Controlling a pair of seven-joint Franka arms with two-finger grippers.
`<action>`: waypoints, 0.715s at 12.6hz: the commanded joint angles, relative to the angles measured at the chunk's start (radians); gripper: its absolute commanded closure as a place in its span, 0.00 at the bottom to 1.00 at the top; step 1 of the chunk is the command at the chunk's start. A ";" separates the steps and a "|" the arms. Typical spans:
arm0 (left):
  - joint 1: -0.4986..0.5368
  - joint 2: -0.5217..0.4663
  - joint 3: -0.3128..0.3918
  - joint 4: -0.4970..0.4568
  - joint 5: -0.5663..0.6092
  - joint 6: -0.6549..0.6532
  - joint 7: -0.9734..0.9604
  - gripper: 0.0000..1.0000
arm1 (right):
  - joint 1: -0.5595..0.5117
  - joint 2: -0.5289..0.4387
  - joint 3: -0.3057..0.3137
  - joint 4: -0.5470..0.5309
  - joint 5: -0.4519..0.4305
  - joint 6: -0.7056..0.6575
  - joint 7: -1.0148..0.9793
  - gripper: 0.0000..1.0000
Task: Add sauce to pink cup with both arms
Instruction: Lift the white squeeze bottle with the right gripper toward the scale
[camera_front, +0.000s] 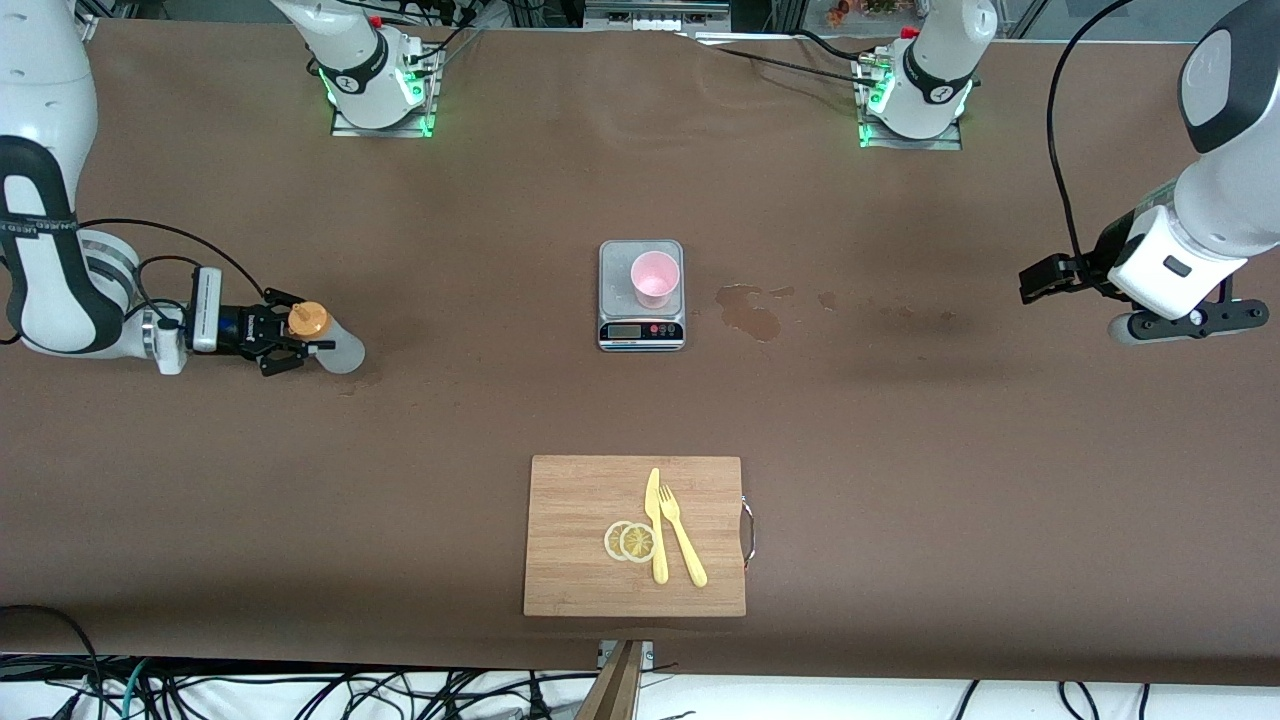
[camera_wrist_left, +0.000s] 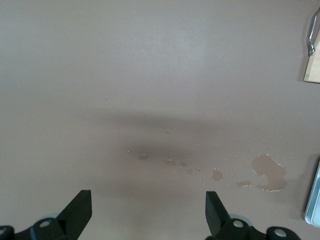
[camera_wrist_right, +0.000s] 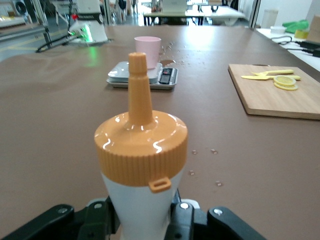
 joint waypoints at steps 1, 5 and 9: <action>-0.028 -0.090 0.026 -0.074 -0.007 0.063 0.024 0.00 | 0.139 -0.156 -0.055 -0.030 -0.038 0.089 0.171 0.88; -0.017 -0.092 0.022 -0.090 -0.009 0.060 0.027 0.00 | 0.338 -0.256 -0.075 -0.014 -0.231 0.241 0.516 0.88; -0.015 -0.087 0.020 -0.083 -0.007 0.053 0.026 0.00 | 0.525 -0.275 -0.086 0.071 -0.489 0.259 0.873 0.88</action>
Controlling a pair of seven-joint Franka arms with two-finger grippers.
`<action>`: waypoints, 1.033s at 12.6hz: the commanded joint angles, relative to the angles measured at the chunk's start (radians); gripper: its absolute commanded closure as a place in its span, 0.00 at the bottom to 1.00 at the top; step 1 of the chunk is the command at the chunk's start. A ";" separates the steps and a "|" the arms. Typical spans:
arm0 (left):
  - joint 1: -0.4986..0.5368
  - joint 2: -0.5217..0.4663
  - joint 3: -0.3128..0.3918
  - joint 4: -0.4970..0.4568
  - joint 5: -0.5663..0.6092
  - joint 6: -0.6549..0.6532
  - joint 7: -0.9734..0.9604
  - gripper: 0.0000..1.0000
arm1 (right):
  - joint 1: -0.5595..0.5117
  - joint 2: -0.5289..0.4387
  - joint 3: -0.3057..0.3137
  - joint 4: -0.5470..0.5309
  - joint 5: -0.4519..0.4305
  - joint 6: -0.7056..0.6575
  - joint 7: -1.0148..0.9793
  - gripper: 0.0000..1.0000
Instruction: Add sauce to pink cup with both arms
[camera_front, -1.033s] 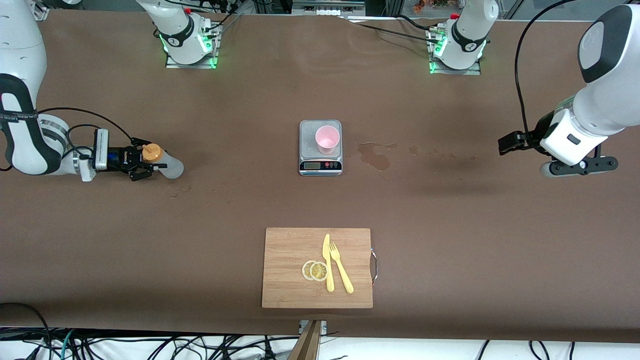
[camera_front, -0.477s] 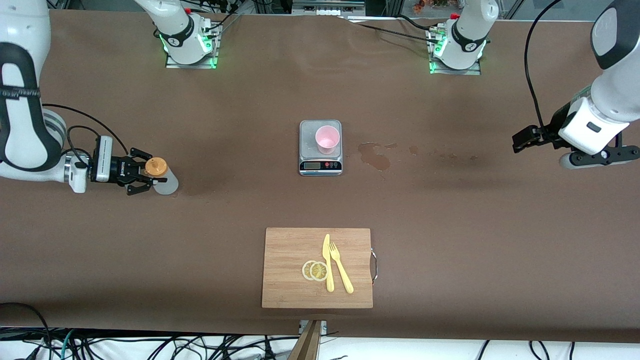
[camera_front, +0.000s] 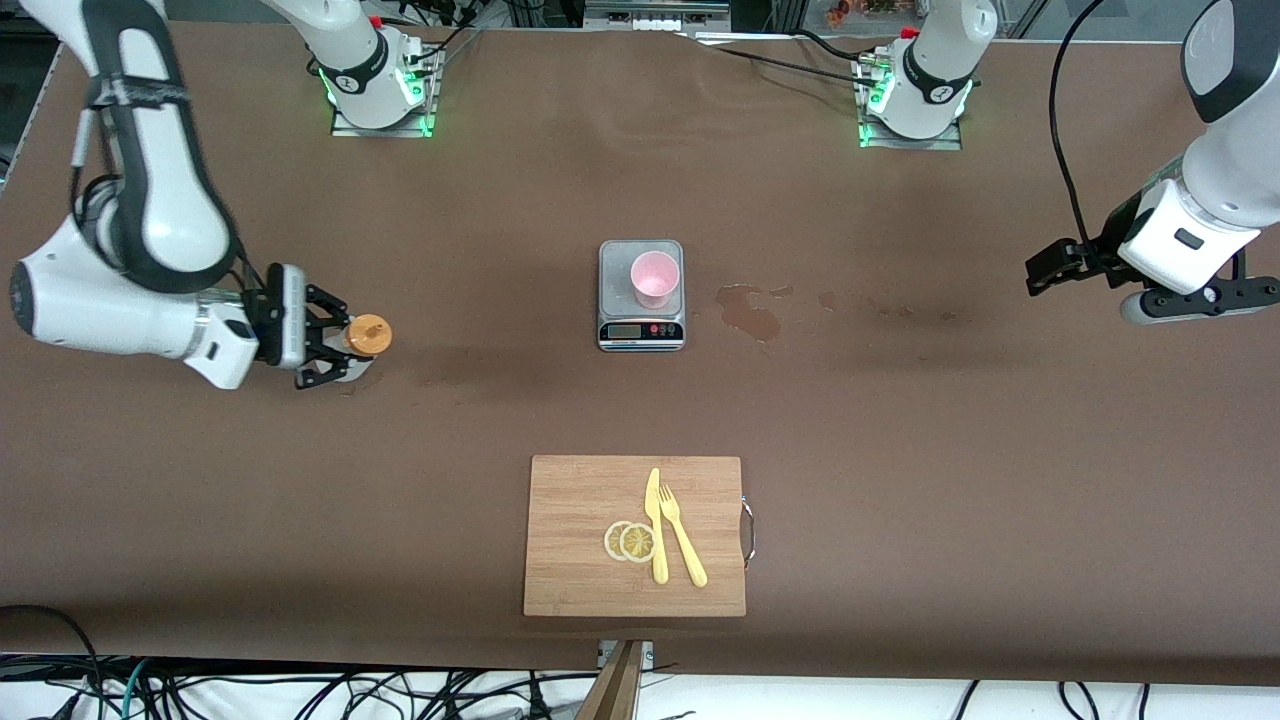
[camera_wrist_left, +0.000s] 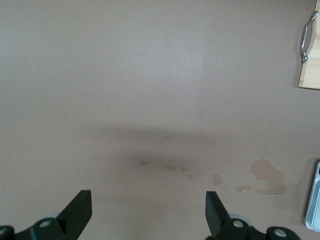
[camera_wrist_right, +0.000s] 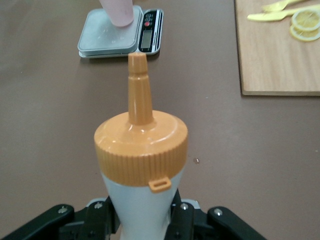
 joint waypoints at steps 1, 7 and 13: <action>-0.003 -0.026 0.007 -0.024 -0.009 0.010 0.023 0.00 | 0.129 -0.020 -0.030 0.054 -0.144 -0.010 0.227 0.88; -0.002 -0.030 0.013 -0.021 -0.021 -0.005 0.020 0.00 | 0.397 0.006 -0.024 0.195 -0.468 -0.155 0.753 0.88; -0.003 -0.031 0.006 -0.015 -0.007 -0.018 0.023 0.00 | 0.589 0.138 -0.010 0.396 -0.599 -0.381 1.126 0.88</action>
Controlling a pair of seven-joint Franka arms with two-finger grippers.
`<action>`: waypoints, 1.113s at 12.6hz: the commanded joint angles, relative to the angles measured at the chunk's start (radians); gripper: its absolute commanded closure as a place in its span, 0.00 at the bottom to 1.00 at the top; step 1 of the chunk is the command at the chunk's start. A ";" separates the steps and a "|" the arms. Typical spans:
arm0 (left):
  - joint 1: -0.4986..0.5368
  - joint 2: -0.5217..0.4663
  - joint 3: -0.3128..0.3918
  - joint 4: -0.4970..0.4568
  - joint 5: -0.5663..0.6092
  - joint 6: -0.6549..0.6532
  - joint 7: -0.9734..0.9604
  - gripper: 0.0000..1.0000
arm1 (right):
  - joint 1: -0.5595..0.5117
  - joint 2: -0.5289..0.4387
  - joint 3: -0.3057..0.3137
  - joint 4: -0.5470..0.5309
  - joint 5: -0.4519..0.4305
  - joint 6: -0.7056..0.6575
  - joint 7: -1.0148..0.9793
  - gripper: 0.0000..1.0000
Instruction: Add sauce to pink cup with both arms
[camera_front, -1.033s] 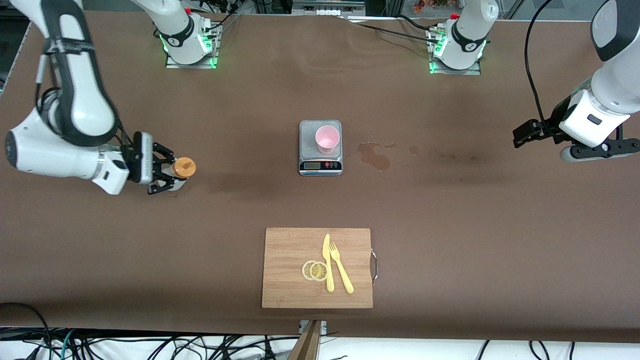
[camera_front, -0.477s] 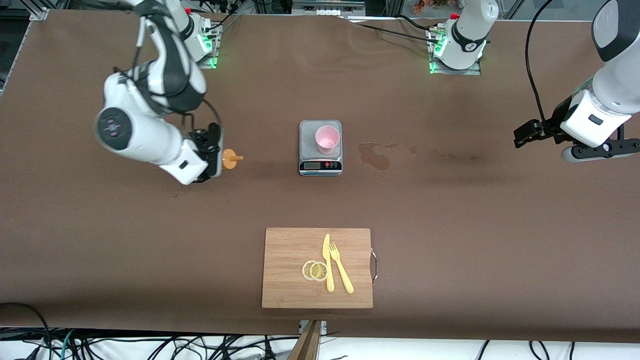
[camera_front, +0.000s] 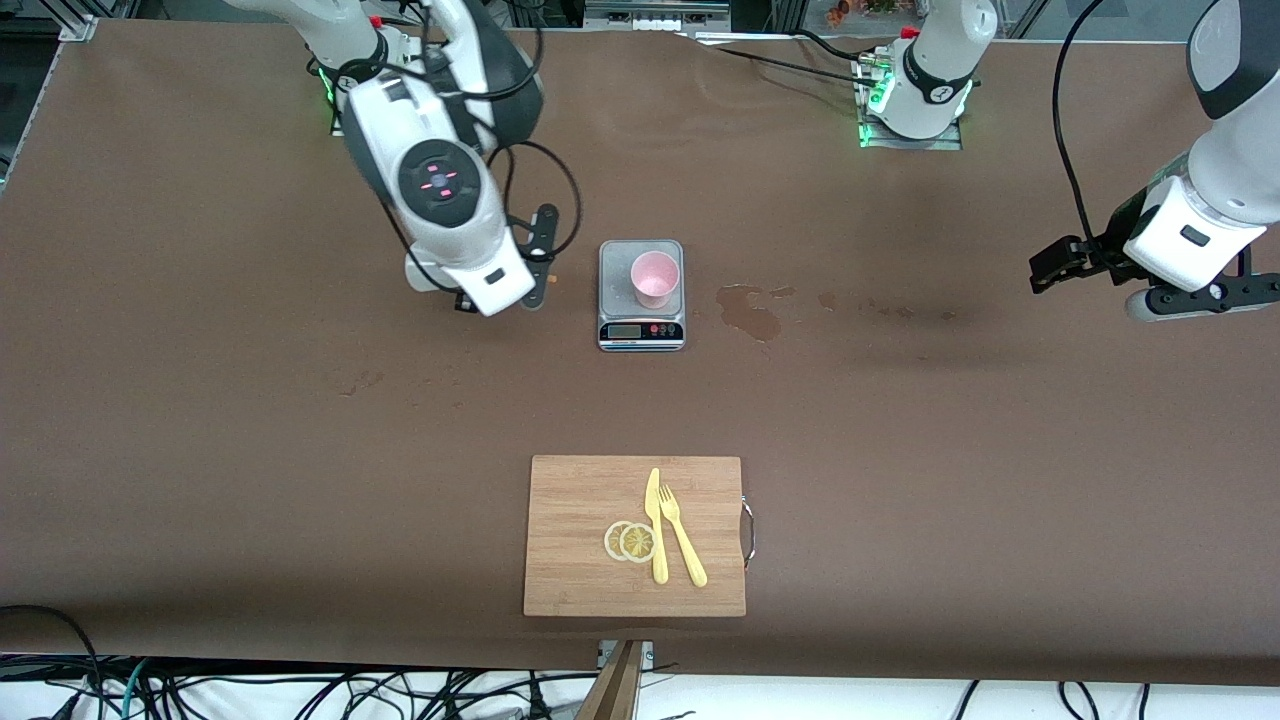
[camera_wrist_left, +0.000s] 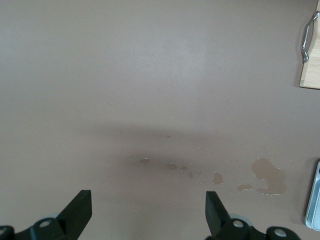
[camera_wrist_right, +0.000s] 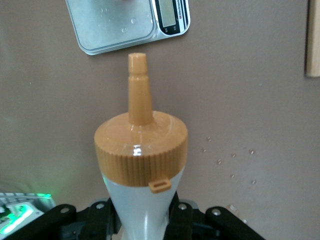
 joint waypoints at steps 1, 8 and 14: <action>-0.003 -0.024 0.004 -0.013 -0.007 -0.010 0.023 0.00 | 0.066 0.099 0.015 0.124 -0.059 -0.101 0.150 0.88; -0.004 -0.025 -0.006 -0.013 -0.007 -0.020 0.022 0.00 | 0.159 0.272 0.046 0.288 -0.105 -0.236 0.374 0.88; -0.004 -0.024 -0.006 -0.013 -0.007 -0.033 0.023 0.00 | 0.204 0.393 0.048 0.420 -0.118 -0.331 0.420 0.88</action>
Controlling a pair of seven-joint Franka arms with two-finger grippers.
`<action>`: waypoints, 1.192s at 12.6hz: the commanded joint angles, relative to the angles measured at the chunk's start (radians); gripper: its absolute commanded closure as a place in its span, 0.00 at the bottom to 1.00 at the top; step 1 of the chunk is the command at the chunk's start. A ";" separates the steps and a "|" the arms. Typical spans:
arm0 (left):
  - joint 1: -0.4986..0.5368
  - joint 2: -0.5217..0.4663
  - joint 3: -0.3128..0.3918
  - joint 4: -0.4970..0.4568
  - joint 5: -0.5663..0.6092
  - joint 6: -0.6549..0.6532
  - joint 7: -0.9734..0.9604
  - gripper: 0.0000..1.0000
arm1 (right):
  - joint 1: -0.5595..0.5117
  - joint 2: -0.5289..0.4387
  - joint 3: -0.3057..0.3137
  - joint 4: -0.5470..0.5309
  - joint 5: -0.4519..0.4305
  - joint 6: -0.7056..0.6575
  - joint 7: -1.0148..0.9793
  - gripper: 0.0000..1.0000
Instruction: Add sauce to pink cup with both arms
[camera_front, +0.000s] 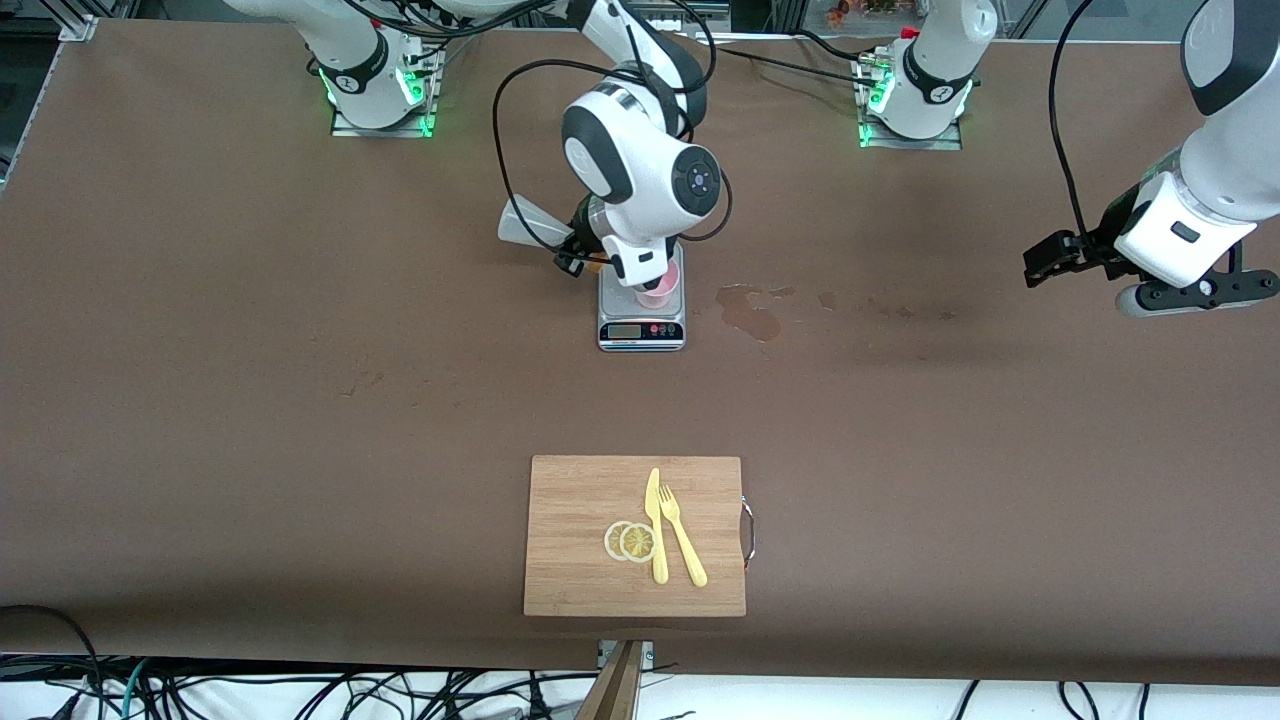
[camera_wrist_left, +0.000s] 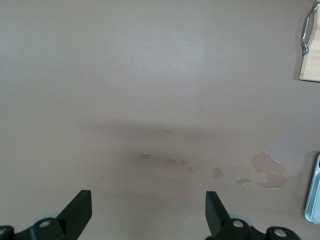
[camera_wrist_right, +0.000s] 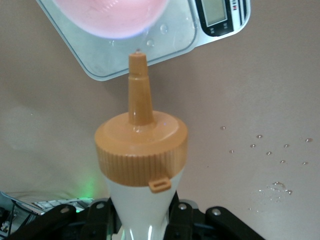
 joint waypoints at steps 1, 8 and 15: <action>-0.002 -0.021 0.001 -0.013 -0.007 -0.011 0.023 0.00 | 0.019 0.075 0.001 0.137 -0.022 -0.103 0.018 0.88; -0.002 -0.021 0.001 -0.013 -0.007 -0.011 0.023 0.00 | -0.035 0.040 0.018 0.138 -0.019 -0.102 -0.011 0.86; -0.002 -0.021 0.001 -0.013 -0.007 -0.012 0.023 0.00 | -0.455 -0.179 0.174 0.065 0.062 -0.050 -0.365 0.86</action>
